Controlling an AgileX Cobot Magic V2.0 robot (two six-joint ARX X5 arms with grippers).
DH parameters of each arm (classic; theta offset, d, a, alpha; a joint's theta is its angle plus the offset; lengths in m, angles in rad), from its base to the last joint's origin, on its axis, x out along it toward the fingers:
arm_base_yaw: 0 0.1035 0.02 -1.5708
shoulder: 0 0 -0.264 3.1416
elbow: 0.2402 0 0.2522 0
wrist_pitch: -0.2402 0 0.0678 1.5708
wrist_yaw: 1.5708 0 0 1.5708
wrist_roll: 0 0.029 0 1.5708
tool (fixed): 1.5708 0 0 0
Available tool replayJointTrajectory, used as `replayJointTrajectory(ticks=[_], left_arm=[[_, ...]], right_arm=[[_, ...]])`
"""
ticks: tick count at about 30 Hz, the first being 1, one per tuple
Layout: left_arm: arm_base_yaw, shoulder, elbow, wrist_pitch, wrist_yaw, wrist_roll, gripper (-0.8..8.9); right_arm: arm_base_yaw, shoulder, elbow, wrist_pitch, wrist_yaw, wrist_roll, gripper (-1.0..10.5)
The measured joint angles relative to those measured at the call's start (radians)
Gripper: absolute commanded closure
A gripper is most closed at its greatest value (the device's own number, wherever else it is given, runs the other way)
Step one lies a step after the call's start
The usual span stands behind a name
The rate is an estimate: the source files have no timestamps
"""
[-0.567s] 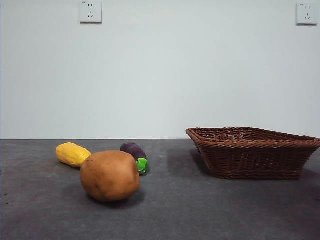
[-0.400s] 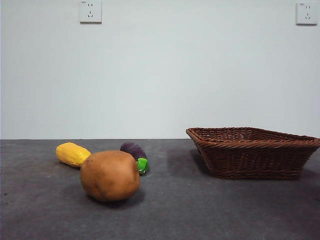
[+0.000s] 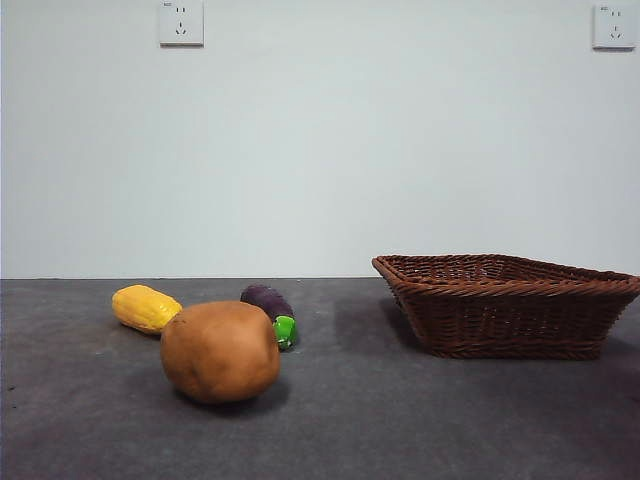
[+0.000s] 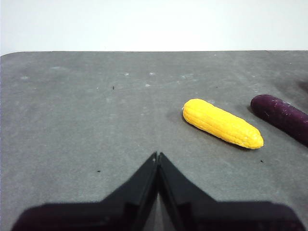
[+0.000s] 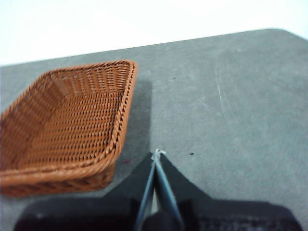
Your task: Help me put the vegetables on the table into the basket
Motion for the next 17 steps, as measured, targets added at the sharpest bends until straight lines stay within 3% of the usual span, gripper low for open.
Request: replayJointTrajectory(ticks=[7,10,17], left_arm=[[0.0,0.03,0.005,0.0,0.0,-0.026,8.2],[0.0,0.07,0.034,0.01,0.0,-0.04,8.21],[0.0,0.251,0.166,0.03,0.0,-0.07,8.2]], right_arm=[[0.0,0.01,0.031,-0.019,0.04,0.116,9.6],[0.0,0.051,0.092,-0.018,0.079,0.136,9.6],[0.0,0.265,0.247,-0.017,0.068,0.146,9.6]])
